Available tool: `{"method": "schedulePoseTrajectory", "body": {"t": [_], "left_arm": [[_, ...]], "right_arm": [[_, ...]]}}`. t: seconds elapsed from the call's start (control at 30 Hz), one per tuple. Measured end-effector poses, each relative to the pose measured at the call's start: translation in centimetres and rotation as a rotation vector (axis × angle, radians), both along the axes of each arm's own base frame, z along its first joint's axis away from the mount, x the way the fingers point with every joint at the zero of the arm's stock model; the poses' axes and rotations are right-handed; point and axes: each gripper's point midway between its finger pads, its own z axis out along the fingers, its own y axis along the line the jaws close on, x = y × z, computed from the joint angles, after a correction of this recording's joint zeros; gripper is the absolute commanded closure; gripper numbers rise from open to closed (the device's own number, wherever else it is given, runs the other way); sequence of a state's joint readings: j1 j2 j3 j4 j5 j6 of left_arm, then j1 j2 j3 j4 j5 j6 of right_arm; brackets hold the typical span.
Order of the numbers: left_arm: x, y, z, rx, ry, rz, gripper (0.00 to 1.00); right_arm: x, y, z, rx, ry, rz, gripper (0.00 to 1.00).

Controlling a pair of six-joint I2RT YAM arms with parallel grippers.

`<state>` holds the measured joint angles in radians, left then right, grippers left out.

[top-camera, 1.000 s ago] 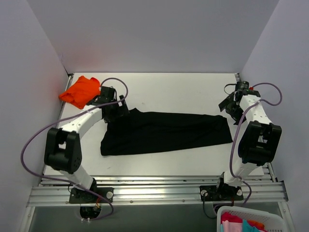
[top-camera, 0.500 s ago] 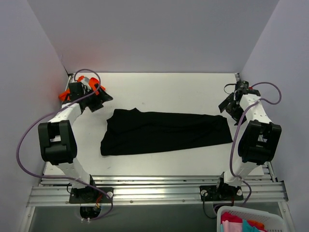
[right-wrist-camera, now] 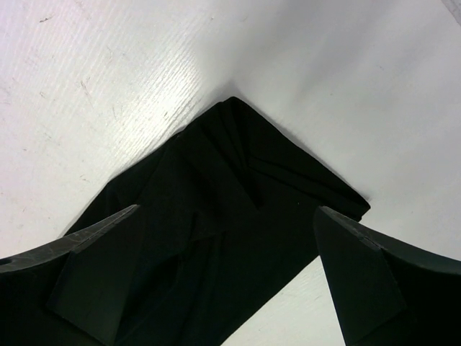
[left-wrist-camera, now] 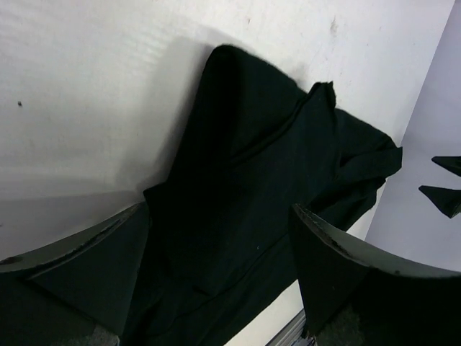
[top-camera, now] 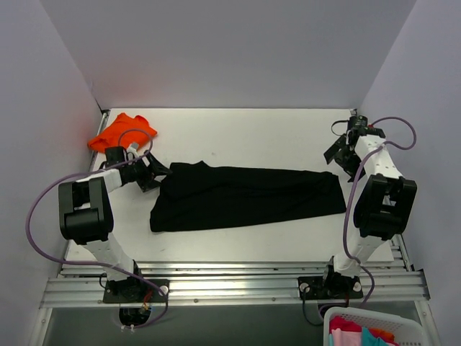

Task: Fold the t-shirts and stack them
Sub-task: Fold the tshirt

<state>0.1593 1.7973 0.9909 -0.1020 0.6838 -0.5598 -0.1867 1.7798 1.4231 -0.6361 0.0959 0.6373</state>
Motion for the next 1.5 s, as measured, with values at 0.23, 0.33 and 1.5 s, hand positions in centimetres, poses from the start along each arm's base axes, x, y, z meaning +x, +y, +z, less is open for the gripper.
{"method": "schedulePoseTrajectory", "body": {"t": [0.23, 0.33, 1.5], "left_arm": [[-1.4, 0.3, -0.3, 0.006, 0.005, 0.002, 0.14], [-1.1, 0.9, 0.5, 0.015, -0.018, 0.017, 0.14], [1.9, 1.7, 0.4, -0.01, -0.066, 0.03, 0.39]], "right_arm": [[0.2, 0.9, 0.0, 0.003, -0.001, 0.011, 0.01], [-0.1, 1.2, -0.4, 0.005, 0.008, 0.015, 0.01], [-1.5, 1.5, -1.9, 0.006, 0.055, 0.008, 0.02]]}}
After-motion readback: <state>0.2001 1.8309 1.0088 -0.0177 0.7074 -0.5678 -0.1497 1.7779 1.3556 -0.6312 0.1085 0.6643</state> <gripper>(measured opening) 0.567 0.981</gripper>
